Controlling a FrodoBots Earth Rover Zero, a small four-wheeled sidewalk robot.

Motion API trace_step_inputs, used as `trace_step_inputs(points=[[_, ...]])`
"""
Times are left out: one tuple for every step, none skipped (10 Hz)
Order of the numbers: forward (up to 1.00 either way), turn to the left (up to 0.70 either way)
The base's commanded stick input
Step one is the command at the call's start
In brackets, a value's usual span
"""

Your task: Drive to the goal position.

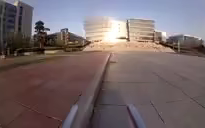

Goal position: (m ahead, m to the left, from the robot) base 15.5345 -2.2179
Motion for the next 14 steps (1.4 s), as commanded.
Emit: trace_step_inputs(points=[[0.7,-0.14],[0.7,-0.14],[0.7,-0.14],[0.7,-0.14],[0.7,-0.14],[0.7,-0.14],[0.7,-0.14],[0.7,-0.14],[0.7,-0.14],[0.7,-0.14],[0.7,-0.14],[0.7,-0.14],[0.7,-0.14],[0.7,-0.14]])
